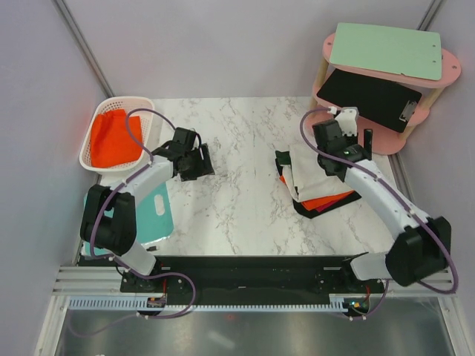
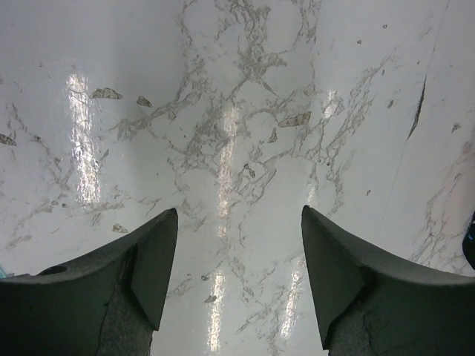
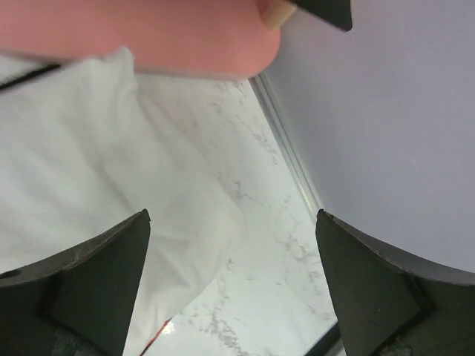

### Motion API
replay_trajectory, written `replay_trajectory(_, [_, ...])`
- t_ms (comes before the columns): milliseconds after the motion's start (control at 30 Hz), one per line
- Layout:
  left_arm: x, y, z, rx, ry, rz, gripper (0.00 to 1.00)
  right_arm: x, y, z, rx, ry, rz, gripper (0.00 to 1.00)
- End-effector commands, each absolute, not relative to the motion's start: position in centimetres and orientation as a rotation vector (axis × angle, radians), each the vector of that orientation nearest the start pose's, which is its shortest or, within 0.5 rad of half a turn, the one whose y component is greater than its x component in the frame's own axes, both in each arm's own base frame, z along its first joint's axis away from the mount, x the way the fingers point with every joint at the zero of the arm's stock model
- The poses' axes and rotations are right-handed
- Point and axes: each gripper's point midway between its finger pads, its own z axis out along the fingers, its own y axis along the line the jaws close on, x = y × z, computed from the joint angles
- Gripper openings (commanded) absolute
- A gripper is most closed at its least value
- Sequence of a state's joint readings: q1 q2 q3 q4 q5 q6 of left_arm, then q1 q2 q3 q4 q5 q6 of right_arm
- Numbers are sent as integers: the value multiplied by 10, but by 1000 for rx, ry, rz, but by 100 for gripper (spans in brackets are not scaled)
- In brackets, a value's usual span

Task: Fold and stack the t-shirts
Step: Neatly place the folded tshirt to the corner

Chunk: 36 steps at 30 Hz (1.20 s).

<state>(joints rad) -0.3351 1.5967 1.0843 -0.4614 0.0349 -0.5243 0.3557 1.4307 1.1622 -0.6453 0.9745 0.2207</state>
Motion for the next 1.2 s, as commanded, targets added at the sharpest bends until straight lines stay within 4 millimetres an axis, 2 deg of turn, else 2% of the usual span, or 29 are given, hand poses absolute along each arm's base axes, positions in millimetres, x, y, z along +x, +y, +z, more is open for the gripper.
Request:
replay_trajectory(0, [354,-158,89,-212,2545,-431,74,352,11,241,234,2053,-481,98])
replay_trajectory(100, [353,-172,96,-169,2523,-482,76,360,40,232,128,2093,-297,98])
replay_trajectory(233, [353,-192,100,-122,2512,-523,78,364,112,196,-57,2218,73,98])
replay_trajectory(367, [353,-203,99,-107,2520,-534,78,366,156,166,-150,2266,179,98])
replay_trajectory(400, [353,-204,98,-104,2522,-531,78,368,162,164,-161,2265,195,95])
replay_trajectory(433, [352,-204,98,-103,2521,-530,78,373,167,160,-170,2273,208,89])
replay_trajectory(533, [351,-202,96,-108,2527,-515,77,390,183,166,-197,2247,258,38])
replay_trajectory(567, [351,-200,95,-114,2526,-505,77,396,191,171,-210,2227,296,1])
replay_trajectory(633, [350,-197,93,-121,2534,-483,78,408,208,181,-246,2210,361,0])
replay_trajectory(700, [348,-195,92,-125,2540,-472,78,409,227,184,-296,2215,428,0])
replay_trajectory(733, [348,-194,91,-129,2541,-464,78,416,236,182,-313,2225,441,0])
replay_trajectory(800, [347,-192,90,-136,2544,-455,77,408,248,168,-374,2295,453,0])
replay_trajectory(833, [346,-191,89,-137,2548,-444,78,410,255,158,-402,2324,453,0])
replay_trajectory(933, [346,-188,89,-142,2548,-424,78,399,257,122,-443,2450,380,0])
replay_trajectory(1033, [344,-186,85,-145,2558,-412,78,385,248,93,-457,2569,290,0])
replay_trajectory(1167, [342,-185,79,-151,2575,-402,78,385,231,79,-417,2602,157,0])
